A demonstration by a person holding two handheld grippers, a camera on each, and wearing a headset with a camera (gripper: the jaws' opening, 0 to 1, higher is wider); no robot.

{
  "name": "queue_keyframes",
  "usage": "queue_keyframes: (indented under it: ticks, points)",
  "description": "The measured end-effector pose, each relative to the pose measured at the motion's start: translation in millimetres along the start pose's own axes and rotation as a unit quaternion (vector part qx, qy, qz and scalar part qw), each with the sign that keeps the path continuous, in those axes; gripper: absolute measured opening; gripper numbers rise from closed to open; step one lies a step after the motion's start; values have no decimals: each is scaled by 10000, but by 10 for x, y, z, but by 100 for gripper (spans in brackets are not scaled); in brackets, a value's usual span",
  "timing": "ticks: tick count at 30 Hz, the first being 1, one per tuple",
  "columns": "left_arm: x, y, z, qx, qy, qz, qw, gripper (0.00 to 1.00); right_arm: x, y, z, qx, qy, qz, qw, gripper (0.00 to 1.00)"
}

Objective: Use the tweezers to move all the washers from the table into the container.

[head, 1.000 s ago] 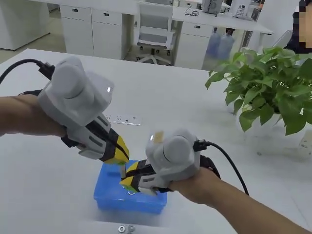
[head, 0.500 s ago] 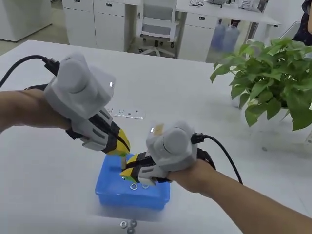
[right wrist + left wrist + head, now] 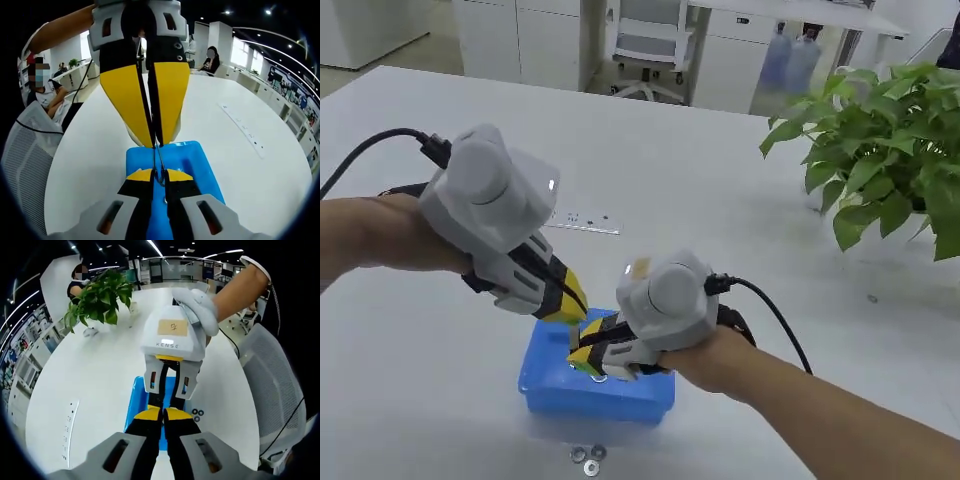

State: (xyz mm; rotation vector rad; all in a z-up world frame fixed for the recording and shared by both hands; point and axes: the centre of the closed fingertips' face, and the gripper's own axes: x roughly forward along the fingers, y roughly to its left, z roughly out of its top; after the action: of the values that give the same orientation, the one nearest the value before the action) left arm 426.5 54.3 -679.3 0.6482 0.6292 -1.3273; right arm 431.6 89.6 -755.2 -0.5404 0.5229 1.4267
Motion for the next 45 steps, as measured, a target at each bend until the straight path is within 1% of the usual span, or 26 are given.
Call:
queue_keyframes:
  ticks: [7,14,21,24,34,39,45]
  points:
    - [91,21,-77,-102,-1,-15,9999,5,69,-3,-90,69,99,70,9999,10]
    - [156,46,-121,-147,-6,-9,9999,6,114,-28,-167,143,186,119,9997,10]
    - [216,57,-174,-117,32,-6,9999,5,150,-36,-238,214,264,157,9993,10]
    - [212,70,-168,-149,-15,21,9999,5,148,-35,-239,265,237,165,9992,10]
    - [195,46,-167,-116,-11,17,9999,5,140,-11,-229,257,248,161,9992,11]
    - [151,36,-133,-82,-39,36,10000,6,93,-3,-192,218,214,133,9994,11]
    - [75,2,-67,-11,-57,22,10000,5,25,24,-125,142,161,78,9997,11]
